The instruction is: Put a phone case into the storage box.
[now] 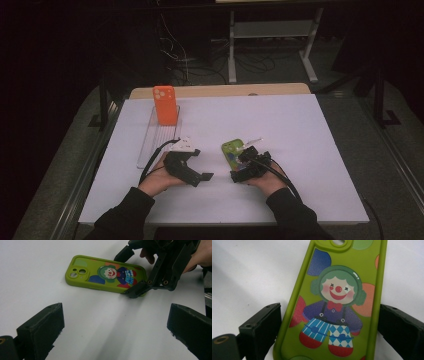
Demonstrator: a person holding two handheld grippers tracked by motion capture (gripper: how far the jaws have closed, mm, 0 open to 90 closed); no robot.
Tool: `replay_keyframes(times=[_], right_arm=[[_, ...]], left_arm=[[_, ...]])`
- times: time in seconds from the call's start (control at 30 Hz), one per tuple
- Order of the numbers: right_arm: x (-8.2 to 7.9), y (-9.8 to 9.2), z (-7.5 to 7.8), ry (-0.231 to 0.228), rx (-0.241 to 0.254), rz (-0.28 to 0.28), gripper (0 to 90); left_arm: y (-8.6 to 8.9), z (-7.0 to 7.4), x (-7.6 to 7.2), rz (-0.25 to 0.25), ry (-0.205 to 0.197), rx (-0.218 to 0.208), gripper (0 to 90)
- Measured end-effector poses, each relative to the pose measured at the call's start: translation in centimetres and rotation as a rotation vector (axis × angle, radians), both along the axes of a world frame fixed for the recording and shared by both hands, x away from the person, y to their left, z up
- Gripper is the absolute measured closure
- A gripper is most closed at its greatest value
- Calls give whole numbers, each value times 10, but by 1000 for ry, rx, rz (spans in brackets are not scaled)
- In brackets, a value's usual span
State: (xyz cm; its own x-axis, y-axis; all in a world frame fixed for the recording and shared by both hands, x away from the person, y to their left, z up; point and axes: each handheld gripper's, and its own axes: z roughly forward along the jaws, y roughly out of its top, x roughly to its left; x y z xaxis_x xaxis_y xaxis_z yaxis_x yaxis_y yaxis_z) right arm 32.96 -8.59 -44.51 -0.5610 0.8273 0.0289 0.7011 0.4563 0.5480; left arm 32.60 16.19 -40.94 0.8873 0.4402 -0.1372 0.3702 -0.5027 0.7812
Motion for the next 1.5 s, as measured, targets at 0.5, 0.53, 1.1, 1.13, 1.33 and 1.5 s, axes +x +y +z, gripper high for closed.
replay_keyframes(times=[0.5,0.53,1.1,1.13,1.33,1.5], right_arm=[[-4,4,3,20,-13,-51,146],[-3,4,3,19,-13,-51,147],[2,-11,15,28,50,42,155],[3,-13,16,21,56,53,155],[5,-29,32,16,85,95,155],[10,-50,47,0,112,121,155]], left_arm=[[-1,0,-1,6,-1,0,5],[-1,0,-1,6,-1,0,5],[-1,0,-1,-2,-5,14,5],[-2,-1,-1,-2,-6,11,5],[-2,1,0,-13,-3,9,5],[-4,8,2,-29,-2,5,5]])
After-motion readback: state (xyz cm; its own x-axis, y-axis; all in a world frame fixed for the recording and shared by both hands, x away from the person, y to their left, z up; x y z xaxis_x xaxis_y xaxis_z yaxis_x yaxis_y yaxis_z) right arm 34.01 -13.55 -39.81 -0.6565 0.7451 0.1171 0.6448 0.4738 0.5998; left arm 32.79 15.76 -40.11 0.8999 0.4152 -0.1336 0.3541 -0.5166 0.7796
